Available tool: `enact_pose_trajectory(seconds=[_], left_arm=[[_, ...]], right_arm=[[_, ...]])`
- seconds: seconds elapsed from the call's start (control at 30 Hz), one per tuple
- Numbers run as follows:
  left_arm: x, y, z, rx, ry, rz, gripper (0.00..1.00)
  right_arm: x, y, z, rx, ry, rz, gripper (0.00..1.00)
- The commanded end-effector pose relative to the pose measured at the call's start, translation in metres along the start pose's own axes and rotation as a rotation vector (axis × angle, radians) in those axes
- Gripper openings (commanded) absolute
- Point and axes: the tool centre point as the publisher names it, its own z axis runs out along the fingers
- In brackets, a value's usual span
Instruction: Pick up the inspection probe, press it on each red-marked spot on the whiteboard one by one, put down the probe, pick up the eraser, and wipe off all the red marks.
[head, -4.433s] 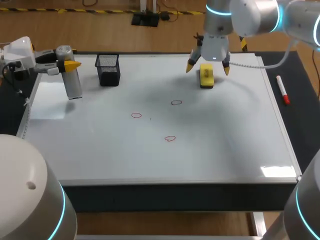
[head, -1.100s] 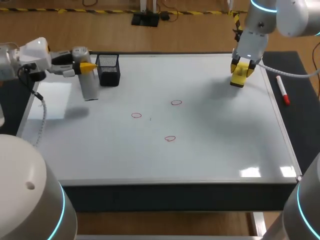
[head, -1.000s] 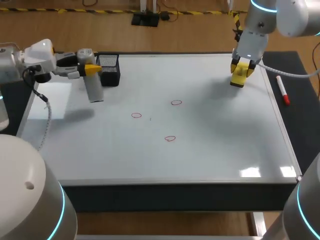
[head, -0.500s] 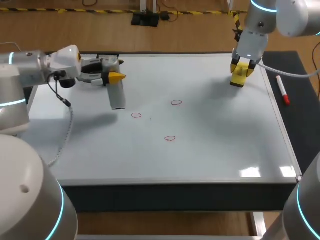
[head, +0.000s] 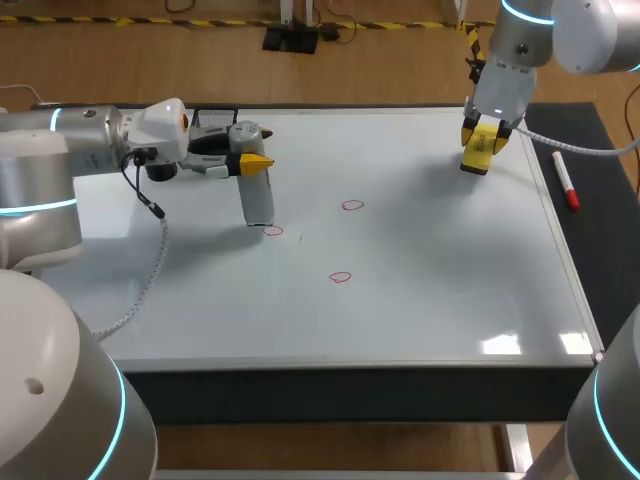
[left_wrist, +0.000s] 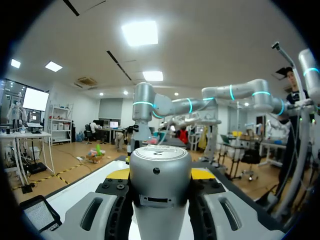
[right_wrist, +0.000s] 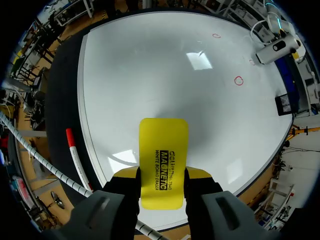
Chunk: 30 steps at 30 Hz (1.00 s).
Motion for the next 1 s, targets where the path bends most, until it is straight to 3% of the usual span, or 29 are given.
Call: enact_pose_trajectory(seconds=[0.03,1.0], left_arm=[[-0.004,0.007,0.003,0.01,0.022,-0.005,0.0],[0.005,0.026,0.02,-0.028,0.066,0.003,0.0]], right_arm=[[0.0,0.0,-0.001,0.001,0.004,-0.002,0.0],[0.0,0.0,-0.001,0.001,0.004,-0.002,0.0]])
